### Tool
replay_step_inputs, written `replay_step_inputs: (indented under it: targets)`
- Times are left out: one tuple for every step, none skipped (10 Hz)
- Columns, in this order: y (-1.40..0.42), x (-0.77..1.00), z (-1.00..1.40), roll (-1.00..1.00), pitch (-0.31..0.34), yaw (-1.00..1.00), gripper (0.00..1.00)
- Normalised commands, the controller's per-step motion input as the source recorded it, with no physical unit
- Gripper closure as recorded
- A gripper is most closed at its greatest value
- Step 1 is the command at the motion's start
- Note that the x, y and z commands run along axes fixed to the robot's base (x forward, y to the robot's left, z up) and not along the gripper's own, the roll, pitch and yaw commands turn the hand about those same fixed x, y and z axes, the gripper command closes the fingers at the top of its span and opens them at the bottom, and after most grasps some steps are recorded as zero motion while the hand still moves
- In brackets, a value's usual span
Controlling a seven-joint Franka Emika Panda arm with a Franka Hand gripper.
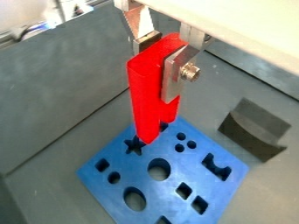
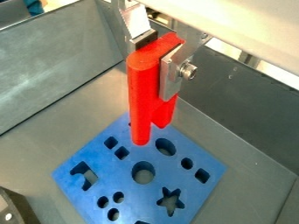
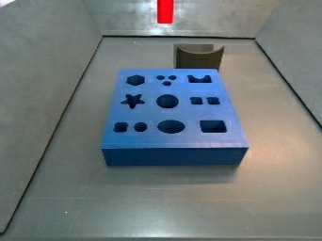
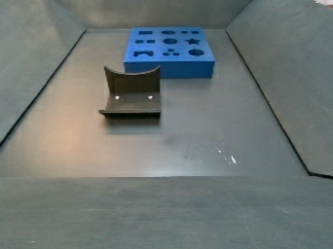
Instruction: Insert the square-circle object.
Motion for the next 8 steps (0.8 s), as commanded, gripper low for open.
replay_step_inputs:
  targets:
    - [-0.04,-0.07,-0.66,-0.02,-0.099,-1.0,1.0]
    - [-0.03,-0.07,-0.68,-0.02,-0.096,-1.0,1.0]
    - [-0.19,-0.01,-0.58,0.0,-0.006,-0.94,1.0]
    - [-0.29,-0.08,-0.67,0.0,-0.02,-0.85,1.0]
    - [-0.19,0.0,-0.61,0.01,-0.036,-0.99,1.0]
    - [-0.17,0.0,-0.61,0.01,-0.037,-1.0,1.0]
    - [-0.12,0.0,-0.59,0.01,-0.01,-1.0,1.0]
    - [-0.02,0.0,-0.57,0.0,0.0,-1.0,1.0]
